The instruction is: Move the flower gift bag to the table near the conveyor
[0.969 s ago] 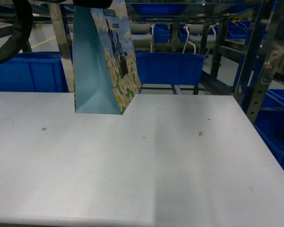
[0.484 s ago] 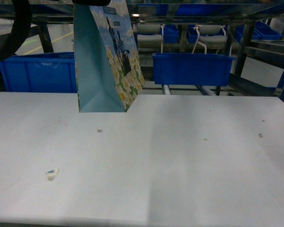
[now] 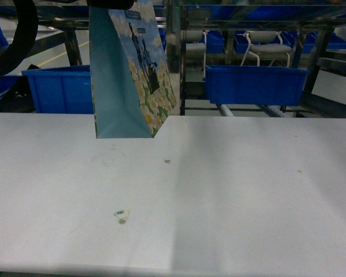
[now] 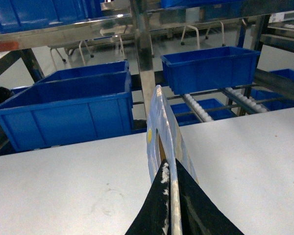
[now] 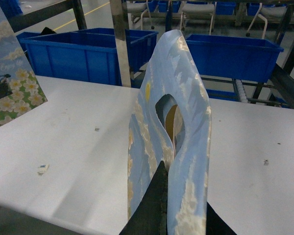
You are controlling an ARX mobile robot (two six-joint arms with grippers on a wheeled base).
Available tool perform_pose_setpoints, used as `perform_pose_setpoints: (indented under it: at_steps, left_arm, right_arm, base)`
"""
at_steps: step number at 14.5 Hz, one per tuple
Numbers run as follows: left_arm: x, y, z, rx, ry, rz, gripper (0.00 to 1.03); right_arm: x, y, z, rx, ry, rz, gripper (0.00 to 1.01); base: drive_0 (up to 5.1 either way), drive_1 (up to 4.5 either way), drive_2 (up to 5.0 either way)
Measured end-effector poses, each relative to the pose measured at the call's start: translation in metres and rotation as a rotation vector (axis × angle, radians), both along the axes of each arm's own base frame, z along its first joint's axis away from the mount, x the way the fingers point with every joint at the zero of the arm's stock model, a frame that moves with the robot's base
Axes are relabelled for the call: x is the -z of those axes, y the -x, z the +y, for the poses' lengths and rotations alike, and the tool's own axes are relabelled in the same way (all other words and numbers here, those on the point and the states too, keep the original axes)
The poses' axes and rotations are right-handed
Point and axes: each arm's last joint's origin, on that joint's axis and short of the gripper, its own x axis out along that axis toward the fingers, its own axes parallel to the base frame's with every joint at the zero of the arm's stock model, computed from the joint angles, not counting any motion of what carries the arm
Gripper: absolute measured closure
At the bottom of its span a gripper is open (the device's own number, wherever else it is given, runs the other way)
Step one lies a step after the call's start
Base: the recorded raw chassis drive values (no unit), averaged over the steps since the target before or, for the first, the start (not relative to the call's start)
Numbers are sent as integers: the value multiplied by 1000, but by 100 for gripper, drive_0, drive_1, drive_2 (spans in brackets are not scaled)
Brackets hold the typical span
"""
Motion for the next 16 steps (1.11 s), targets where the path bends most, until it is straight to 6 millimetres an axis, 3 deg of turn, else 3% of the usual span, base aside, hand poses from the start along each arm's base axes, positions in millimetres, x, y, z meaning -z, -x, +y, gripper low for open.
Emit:
perform_pose_setpoints:
  at_steps: [11, 14, 16]
  left_arm:
    - [0, -1, 2, -9, -4, 1, 101]
    - [-1, 0, 0, 4, -1, -1, 101]
    - [0, 0, 0, -2, -4, 2, 101]
  right_arm:
    - [0, 0, 0, -6, -1, 4, 99]
    - [0, 0, 0, -3, -1, 2, 99]
    - [1, 0, 0, -1, -1, 7, 99]
  base:
    - [0, 0, 0]
    - [365, 61, -487]
    - [0, 0, 0]
